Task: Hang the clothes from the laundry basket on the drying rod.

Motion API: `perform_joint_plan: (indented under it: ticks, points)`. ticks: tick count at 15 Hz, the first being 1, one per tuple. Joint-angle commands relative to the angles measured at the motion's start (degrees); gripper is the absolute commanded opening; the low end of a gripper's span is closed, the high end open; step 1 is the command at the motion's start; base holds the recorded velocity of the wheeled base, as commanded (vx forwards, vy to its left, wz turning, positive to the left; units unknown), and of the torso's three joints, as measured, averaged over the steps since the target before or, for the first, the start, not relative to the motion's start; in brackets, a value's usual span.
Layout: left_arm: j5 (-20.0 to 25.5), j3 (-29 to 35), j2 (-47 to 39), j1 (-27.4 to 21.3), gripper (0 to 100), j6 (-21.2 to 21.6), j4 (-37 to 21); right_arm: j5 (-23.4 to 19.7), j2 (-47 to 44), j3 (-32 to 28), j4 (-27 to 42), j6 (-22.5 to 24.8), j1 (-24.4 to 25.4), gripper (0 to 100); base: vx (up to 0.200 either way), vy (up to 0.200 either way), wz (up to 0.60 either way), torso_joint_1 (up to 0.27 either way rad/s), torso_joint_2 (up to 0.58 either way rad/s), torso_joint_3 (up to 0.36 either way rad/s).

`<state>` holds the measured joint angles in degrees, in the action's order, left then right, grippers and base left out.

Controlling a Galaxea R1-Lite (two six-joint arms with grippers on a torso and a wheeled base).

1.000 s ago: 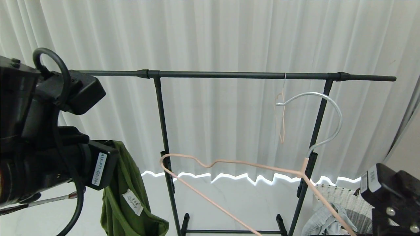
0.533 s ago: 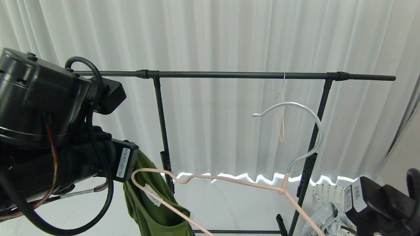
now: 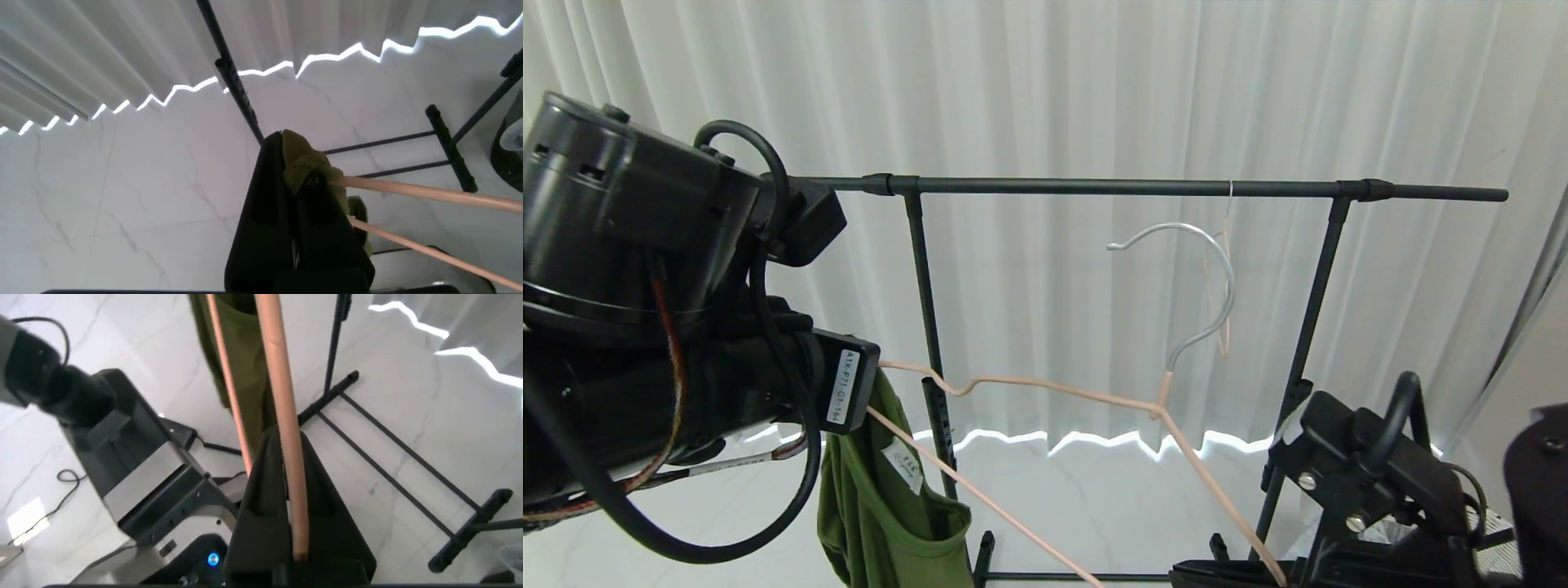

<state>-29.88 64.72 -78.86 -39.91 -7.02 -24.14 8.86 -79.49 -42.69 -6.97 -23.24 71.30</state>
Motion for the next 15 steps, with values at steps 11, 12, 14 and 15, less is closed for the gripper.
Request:
perform_joint_plan:
  ticks: [11,12,14,15]
  points:
    - [-0.3,0.7,2.9,-10.6,0,-3.1,0.0,0.0,-14.0,-7.5,-2.3,-3.4,-0.7,0,0.000,0.000,0.00,0.000,0.00,0.000]
    - [-0.3,0.8,3.2,-11.4,0,-3.1,0.0,0.0,-14.8,-8.0,-2.3,-3.4,-0.7,0,0.000,0.000,0.00,0.000,0.00,0.000]
    - [-0.3,1.0,3.5,-13.1,0,-3.2,0.0,0.0,-16.3,-8.3,-4.5,-3.5,-0.7,0,0.000,0.000,0.00,0.000,0.00,0.000]
    - [-0.2,1.2,3.7,-14.1,0,-3.2,0.0,0.0,-17.1,-8.4,-5.5,-3.6,-0.6,0,0.000,0.000,0.00,0.000,0.00,0.000]
